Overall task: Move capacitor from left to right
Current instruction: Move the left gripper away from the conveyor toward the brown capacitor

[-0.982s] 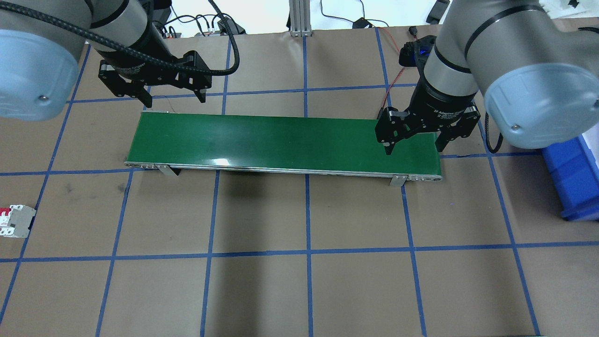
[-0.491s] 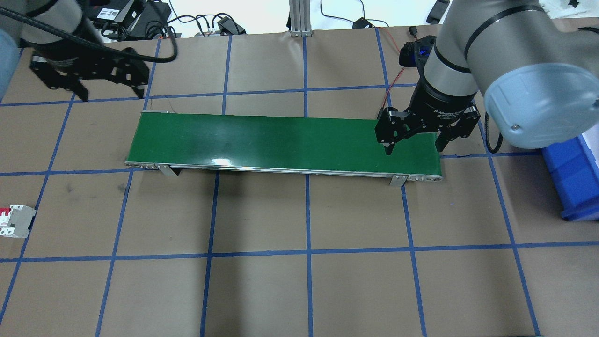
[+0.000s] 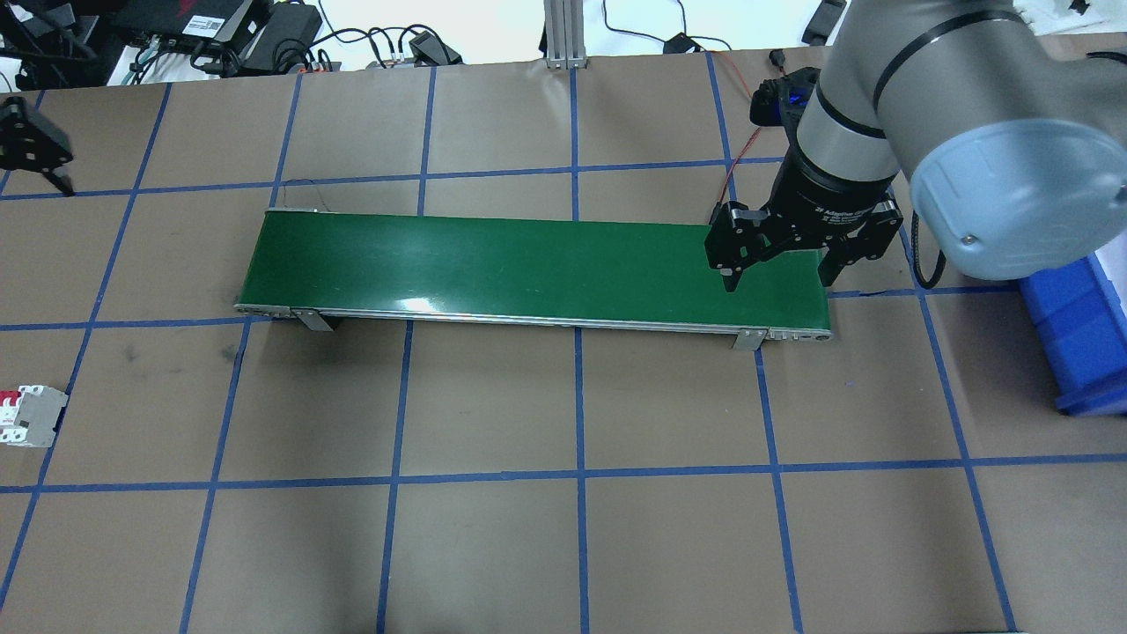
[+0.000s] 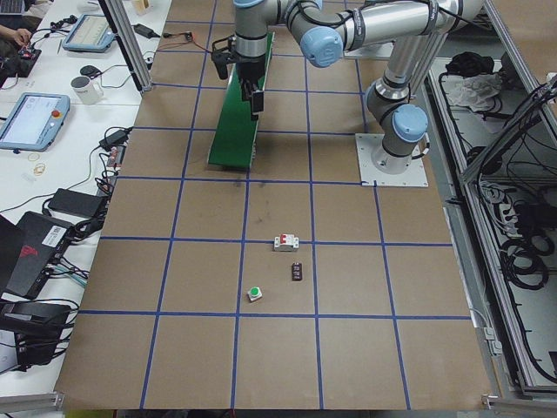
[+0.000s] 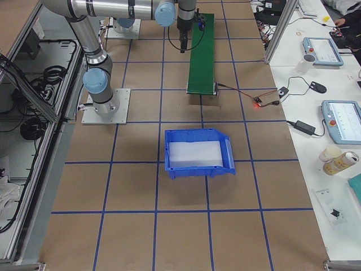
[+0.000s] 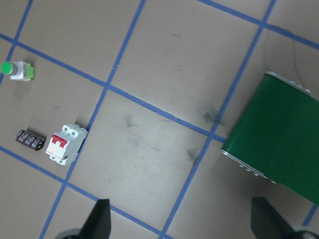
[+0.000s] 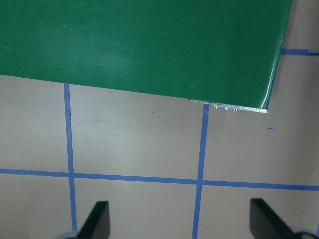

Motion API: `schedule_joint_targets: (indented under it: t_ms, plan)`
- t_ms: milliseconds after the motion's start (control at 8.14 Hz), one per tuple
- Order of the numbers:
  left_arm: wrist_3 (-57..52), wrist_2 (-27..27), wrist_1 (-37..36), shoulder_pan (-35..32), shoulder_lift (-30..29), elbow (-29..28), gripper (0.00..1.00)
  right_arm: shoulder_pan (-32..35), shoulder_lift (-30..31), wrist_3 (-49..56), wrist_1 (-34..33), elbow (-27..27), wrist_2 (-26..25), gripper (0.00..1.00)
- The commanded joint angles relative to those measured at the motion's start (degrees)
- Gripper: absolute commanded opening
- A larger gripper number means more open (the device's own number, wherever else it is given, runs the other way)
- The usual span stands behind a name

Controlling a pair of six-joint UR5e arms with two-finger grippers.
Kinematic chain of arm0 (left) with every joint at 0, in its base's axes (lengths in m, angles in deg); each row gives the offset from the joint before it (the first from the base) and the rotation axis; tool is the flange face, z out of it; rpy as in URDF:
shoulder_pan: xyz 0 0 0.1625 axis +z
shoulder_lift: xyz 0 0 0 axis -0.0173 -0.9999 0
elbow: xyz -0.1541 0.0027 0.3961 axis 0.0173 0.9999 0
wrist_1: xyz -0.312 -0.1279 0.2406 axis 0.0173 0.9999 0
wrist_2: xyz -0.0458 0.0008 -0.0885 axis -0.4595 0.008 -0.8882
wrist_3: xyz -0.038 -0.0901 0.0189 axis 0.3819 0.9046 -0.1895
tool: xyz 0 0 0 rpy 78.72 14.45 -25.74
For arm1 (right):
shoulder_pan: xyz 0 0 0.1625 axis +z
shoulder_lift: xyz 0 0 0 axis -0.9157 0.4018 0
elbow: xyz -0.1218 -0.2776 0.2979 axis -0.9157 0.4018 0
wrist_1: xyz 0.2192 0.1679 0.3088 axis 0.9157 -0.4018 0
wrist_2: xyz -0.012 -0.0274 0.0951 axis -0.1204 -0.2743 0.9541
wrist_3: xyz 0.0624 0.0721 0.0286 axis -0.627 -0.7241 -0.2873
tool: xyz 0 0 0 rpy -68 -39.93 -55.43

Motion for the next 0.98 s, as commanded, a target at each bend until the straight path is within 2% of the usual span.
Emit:
schedule_joint_targets:
  t_ms: [0, 246, 491, 614, 737, 860]
  plan:
    - [2.1, -0.2, -1.2, 14.2, -0.9, 1.5, 1.00, -0.1, 0.0, -0.1, 0.0, 0.1, -0.1, 1.00]
    - [11.4, -0.2, -1.5, 21.0, -2.5, 3.6, 1.00, 0.0, 0.0, 0.0, 0.0, 0.1, -0.1, 1.00]
    - [13.6, -1.1, -13.9, 28.8, -6.0, 6.9, 1.00, -0.1, 0.0, 0.0, 0.0, 0.0, -0.1, 1.00]
    - [17.7, -7.8, -16.0, 32.2, -8.2, 9.0, 1.00, 0.0, 0.0, 0.0, 0.0, 0.0, -0.1, 1.00]
    - [17.8, -9.8, -16.1, 34.5, -11.1, 9.3, 1.00, -0.1, 0.0, -0.1, 0.0, 0.0, -0.1, 1.00]
    - [17.5, -9.5, -16.0, 35.1, -13.9, 9.5, 1.00, -0.1, 0.0, 0.0, 0.0, 0.0, -0.2, 1.00]
